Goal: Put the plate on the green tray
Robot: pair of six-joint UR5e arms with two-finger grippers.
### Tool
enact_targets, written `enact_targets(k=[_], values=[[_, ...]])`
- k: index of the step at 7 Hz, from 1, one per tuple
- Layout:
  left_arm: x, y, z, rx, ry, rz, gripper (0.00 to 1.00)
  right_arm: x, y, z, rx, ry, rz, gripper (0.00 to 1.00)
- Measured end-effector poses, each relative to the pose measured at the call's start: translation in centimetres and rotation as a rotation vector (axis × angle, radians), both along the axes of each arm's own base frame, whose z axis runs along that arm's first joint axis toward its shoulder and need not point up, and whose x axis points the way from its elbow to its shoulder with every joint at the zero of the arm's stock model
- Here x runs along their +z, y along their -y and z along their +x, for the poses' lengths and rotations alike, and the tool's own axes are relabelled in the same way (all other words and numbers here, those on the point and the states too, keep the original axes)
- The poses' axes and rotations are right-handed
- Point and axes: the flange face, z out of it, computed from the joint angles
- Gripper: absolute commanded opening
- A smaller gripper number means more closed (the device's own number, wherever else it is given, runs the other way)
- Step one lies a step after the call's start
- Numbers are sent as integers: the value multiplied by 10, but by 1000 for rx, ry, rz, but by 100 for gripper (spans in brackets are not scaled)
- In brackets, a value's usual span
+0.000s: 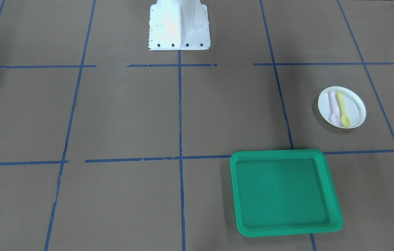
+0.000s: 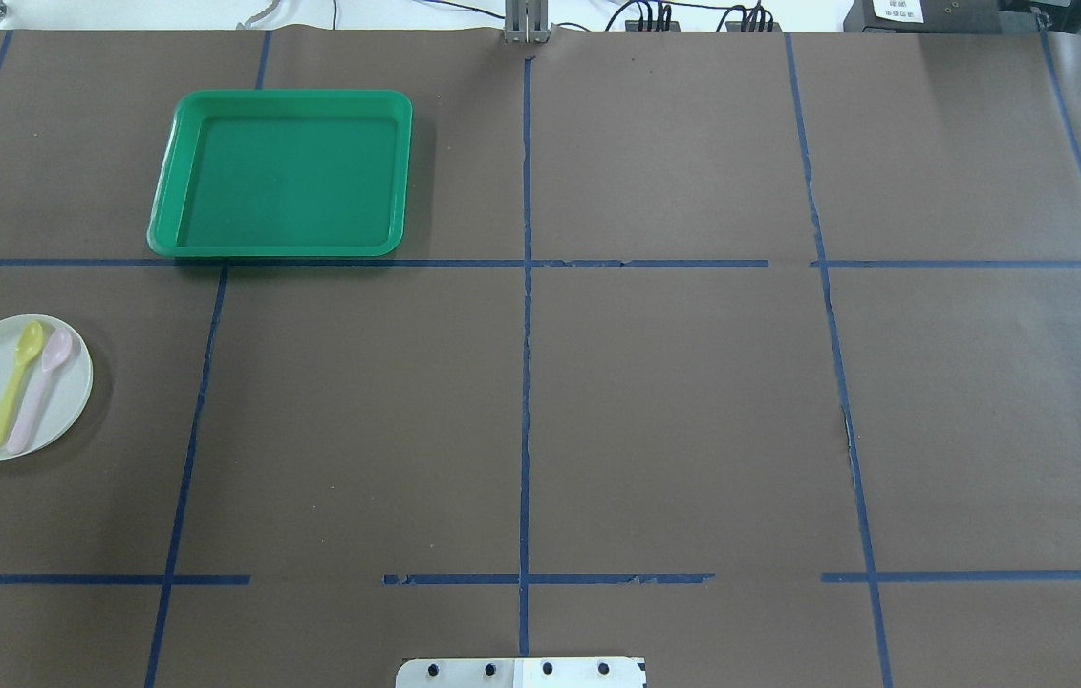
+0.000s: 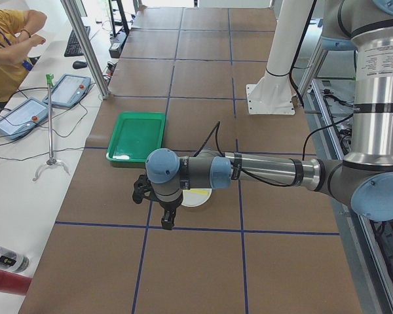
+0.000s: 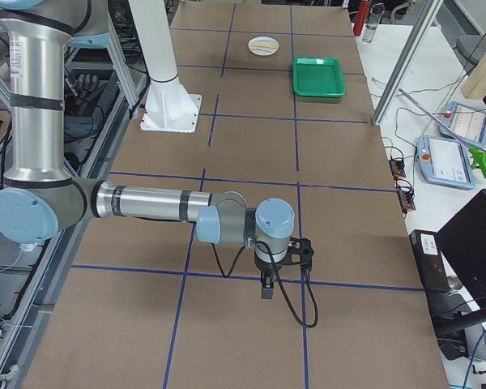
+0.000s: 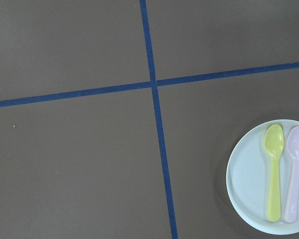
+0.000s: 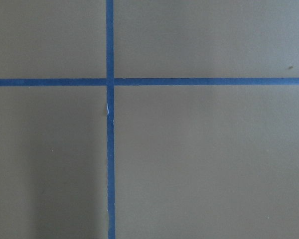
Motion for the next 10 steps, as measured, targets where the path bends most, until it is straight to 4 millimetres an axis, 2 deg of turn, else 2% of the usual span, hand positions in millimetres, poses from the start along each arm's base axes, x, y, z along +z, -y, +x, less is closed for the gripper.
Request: enact_targets(k=[4,8,10], values=[[-1,-2,-1,-3,0,-6,100,0,0,0,0,0,0,100],[22,-15,-1,-6,-1,-33,100,0,0,0,0,0,0,100],[21,-12,8,-33,-2,-30,100,0,0,0,0,0,0,100]])
